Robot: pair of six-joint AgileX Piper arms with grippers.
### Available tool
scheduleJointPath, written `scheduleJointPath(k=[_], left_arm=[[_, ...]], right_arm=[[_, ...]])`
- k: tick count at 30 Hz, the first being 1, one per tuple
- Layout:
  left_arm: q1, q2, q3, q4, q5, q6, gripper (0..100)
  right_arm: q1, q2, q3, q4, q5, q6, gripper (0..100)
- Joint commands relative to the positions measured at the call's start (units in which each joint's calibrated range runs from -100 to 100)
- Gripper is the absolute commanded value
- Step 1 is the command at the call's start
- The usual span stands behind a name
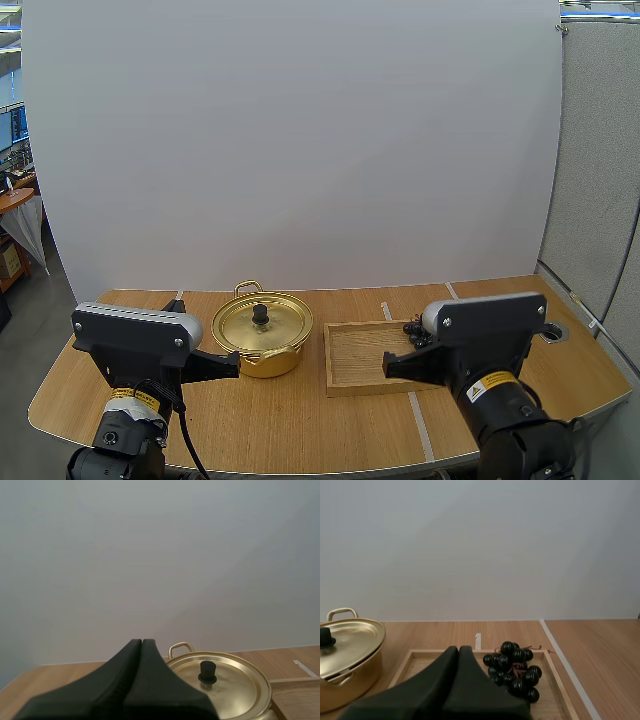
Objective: Open the pot, put the pineapple inside, and close it
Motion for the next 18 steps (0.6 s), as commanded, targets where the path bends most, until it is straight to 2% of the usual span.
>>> scheduleJointPath(k=[1,10,13,18], left_arm=[[0.01,-0.29,0.22,0.20,2.86,-0.65,0],[-0.07,-0.29,0.22,0.20,19.30,-0.65,0],[-0.07,-0.29,0.22,0.20,24.35,-0.65,0],[-0.07,-0.29,0.22,0.20,24.56,-0.65,0]], right_arm=[[0.06,-0.31,2.21,0.10,-1.94,-0.62,0],[0.06,-0.31,2.21,0.62,6.09,-0.62,0],[0.06,-0.31,2.21,0.62,11.70,-3.59,0],[0.06,-0.31,2.21,0.62,14.36,-8.94,0]])
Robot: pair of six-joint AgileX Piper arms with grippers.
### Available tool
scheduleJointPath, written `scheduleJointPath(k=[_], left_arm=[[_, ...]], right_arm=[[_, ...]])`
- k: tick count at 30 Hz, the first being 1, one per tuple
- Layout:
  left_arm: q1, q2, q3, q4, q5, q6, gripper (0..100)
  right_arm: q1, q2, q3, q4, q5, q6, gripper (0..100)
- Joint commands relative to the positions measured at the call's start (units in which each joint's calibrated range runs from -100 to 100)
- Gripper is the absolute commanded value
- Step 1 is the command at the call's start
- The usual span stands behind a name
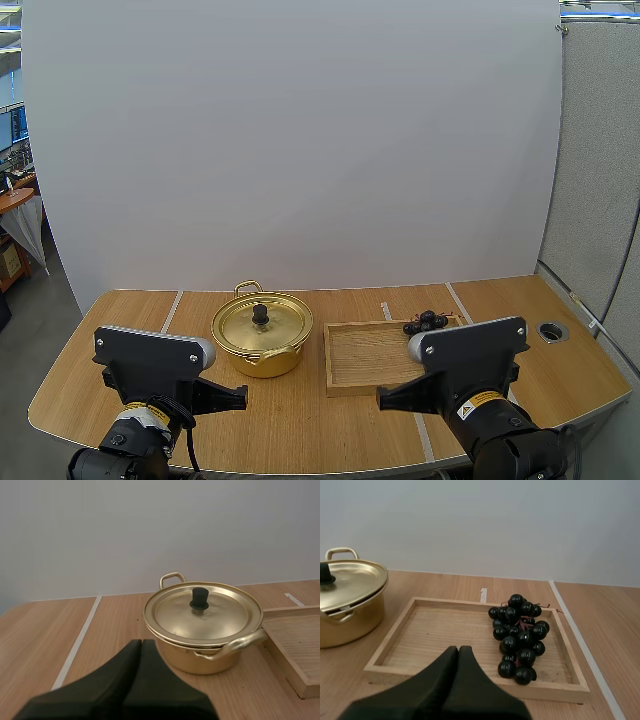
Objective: Open the pot, put the pineapple inside, and close it
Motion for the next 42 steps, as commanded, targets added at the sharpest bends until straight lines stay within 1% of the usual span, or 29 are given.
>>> scheduleJointPath(k=[1,6,11,42], left_arm=[[-0.07,-0.29,0.09,0.20,0.12,-0.55,0],[-0.07,-0.29,0.09,0.20,0.12,-0.55,0],[-0.07,-0.29,0.09,0.20,0.12,-2.82,0],[-0.07,-0.29,0.09,0.20,-0.75,-2.73,0]], right_arm=[[0.06,-0.31,0.00,0.11,0.49,-3.51,0],[-0.02,-0.31,0.00,0.71,1.28,-4.18,0],[-0.10,-0.31,0.00,0.97,2.89,-3.23,0],[-0.41,-0.31,0.00,0.10,2.73,-3.12,0]])
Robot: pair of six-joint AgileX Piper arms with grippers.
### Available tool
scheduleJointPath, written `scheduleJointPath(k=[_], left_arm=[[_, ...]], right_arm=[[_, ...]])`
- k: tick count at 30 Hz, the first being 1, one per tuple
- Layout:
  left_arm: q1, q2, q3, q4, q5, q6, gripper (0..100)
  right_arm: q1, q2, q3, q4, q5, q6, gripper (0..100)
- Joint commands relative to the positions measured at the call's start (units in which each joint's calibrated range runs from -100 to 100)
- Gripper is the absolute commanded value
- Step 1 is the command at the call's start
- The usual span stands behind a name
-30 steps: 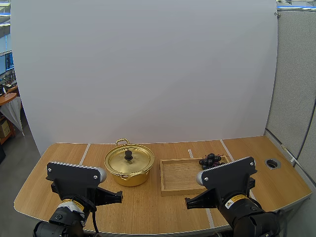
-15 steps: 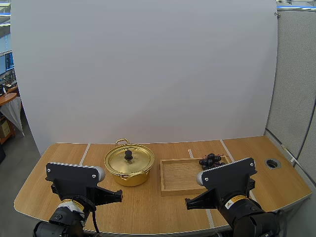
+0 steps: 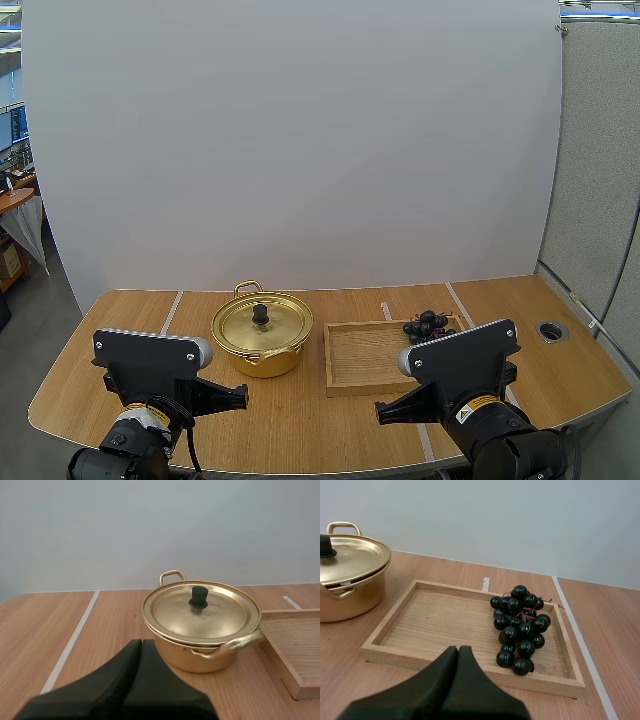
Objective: Open the pot, put the pineapple inside, and close it
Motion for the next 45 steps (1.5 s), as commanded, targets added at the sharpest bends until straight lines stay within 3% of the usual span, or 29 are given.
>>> scheduleJointPath(k=[1,9,45], left_arm=[[-0.07,-0.29,0.09,0.20,-1.30,-0.48,0],[-0.07,-0.29,0.09,0.20,-1.30,-0.48,0],[-0.07,-0.29,0.09,0.20,-1.30,-0.48,0]], right_arm=[[-0.18,-0.31,0.00,-0.45,-0.52,-0.06,0],[2.57,-0.31,0.00,-0.45,-0.52,-0.06,0],[2.47,-0.31,0.00,-0.45,-0.52,-0.06,0]])
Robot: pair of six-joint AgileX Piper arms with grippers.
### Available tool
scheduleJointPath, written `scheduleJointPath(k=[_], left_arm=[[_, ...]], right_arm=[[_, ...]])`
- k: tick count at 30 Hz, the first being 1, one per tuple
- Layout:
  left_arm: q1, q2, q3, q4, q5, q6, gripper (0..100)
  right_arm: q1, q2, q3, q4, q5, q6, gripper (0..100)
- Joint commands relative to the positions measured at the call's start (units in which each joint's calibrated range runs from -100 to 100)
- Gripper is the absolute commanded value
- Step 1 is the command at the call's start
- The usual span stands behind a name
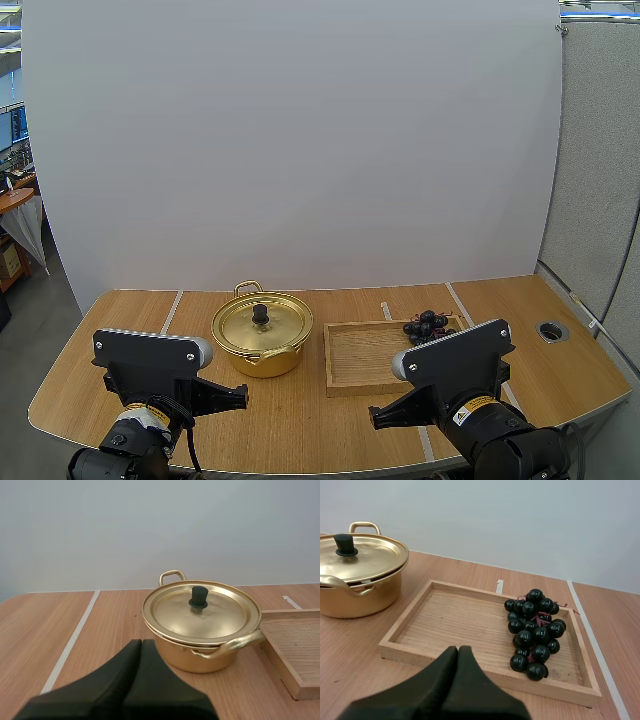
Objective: Open the pot, put the pineapple inside, and close it
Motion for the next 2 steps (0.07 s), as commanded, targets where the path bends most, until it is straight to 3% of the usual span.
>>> scheduleJointPath(k=[1,2], left_arm=[[-0.07,-0.29,0.09,0.20,-1.30,-0.48,0],[-0.07,-0.29,0.09,0.20,-1.30,-0.48,0]], right_arm=[[0.10,-0.31,0.00,-0.35,-0.52,-0.06,0],[0.10,-0.31,0.00,-0.35,-0.52,-0.06,0]])
